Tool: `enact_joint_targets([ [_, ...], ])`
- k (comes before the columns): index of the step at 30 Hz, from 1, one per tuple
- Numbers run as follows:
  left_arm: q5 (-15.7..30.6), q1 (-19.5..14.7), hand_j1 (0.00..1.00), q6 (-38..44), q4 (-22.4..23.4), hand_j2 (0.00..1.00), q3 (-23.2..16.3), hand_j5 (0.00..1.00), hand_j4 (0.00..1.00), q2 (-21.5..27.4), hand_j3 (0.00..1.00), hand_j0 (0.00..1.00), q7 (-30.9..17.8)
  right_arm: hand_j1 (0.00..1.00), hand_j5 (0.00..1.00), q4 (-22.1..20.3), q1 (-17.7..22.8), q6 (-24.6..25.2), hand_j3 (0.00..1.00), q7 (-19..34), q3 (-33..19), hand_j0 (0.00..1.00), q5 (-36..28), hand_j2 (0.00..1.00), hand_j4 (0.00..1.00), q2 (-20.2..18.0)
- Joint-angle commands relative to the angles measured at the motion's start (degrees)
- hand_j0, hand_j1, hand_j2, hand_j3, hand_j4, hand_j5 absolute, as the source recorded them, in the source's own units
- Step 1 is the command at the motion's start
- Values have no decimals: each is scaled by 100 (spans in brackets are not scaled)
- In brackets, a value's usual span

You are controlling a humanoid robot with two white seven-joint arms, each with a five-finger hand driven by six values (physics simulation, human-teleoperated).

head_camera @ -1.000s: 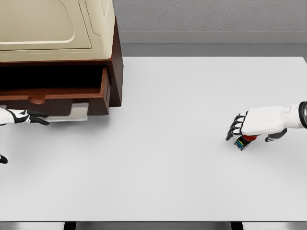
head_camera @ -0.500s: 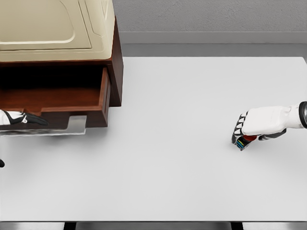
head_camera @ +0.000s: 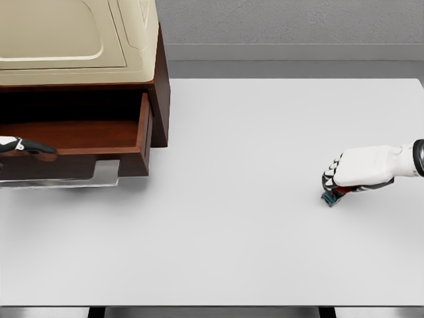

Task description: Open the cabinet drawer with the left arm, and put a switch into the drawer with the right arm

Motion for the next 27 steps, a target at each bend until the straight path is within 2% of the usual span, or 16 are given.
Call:
enact_joint_targets([
  [1,209,-5,100,20,0,100,15,100,100,91,100,100,2,44,44,32,0,12,44,-2,-16,44,-31,44,44,3],
  [4,657,-93,100,20,61,100,41,100,100,144,100,100,2,44,44,129,0,12,44,-2,-25,44,-40,44,44,56],
  [6,771,-102,100,20,61,100,58,100,100,144,100,100,2,43,43,225,-9,12,43,-2,-34,43,-40,43,43,108],
  [9,929,-181,100,48,167,100,67,100,100,144,100,100,2,44,44,463,9,12,44,-2,-236,44,-40,44,44,443],
  [13,938,-216,100,690,237,100,278,100,100,-23,100,100,2,44,44,463,0,12,44,-2,-289,44,-48,44,44,627],
  [16,947,-234,100,716,237,100,278,100,100,-84,100,100,2,44,44,472,9,12,44,-2,-596,44,-84,44,44,768],
  [20,965,-251,100,848,228,100,287,100,100,-128,100,100,2,45,45,841,-62,12,45,-2,-649,45,-110,45,45,1040],
  [27,956,-251,100,848,228,100,278,100,100,-128,100,100,2,45,45,858,-281,12,45,-2,-719,45,-119,45,45,1418],
])
